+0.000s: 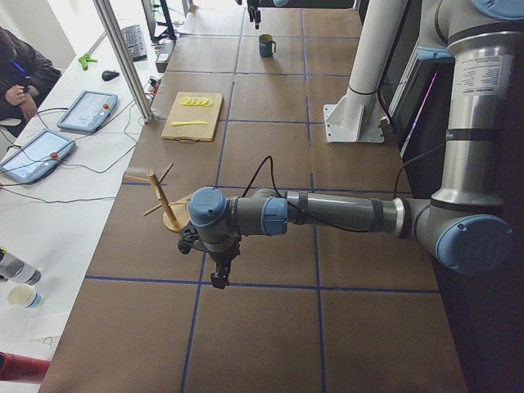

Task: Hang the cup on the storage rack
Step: 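Reach the right gripper down to the teal mug and grasp it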

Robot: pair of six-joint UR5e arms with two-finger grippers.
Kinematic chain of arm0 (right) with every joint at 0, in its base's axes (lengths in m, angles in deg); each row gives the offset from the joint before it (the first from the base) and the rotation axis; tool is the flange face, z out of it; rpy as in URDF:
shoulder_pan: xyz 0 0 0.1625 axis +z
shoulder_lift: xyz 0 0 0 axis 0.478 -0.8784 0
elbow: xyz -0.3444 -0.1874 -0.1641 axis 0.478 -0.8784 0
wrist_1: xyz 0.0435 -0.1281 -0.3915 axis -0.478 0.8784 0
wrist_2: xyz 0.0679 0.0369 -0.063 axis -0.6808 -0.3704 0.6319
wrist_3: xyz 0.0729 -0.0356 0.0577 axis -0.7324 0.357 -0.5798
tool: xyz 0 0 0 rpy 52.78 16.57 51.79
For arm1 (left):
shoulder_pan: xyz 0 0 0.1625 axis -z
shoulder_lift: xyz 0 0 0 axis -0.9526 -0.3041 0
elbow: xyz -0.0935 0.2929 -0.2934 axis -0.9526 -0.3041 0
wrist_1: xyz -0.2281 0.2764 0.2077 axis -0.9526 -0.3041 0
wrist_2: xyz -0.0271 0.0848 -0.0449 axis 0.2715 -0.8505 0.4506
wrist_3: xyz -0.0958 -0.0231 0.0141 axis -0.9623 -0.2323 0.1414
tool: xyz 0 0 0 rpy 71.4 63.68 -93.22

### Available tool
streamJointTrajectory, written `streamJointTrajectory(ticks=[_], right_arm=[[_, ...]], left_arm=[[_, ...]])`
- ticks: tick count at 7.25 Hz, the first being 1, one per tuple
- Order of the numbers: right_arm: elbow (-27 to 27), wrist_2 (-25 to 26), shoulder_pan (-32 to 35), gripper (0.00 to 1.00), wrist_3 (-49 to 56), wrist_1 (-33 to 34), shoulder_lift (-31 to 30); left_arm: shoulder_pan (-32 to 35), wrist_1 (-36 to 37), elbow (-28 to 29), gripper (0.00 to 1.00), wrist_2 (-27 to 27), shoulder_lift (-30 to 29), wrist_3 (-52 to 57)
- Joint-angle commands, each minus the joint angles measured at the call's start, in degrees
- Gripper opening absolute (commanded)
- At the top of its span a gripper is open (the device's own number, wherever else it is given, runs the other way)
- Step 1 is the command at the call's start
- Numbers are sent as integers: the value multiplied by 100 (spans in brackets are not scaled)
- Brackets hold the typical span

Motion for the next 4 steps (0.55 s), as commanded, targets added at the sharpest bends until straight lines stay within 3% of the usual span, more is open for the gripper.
streamJointTrajectory(ticks=[1, 4], right_arm=[[-369, 11, -182, 99, -453, -1013, -338], [-475, 265, -569, 98, -560, -1016, -356]], left_arm=[[-3, -1, -22, 100, 0, 0, 0], [-3, 8, -31, 100, 0, 0, 0]])
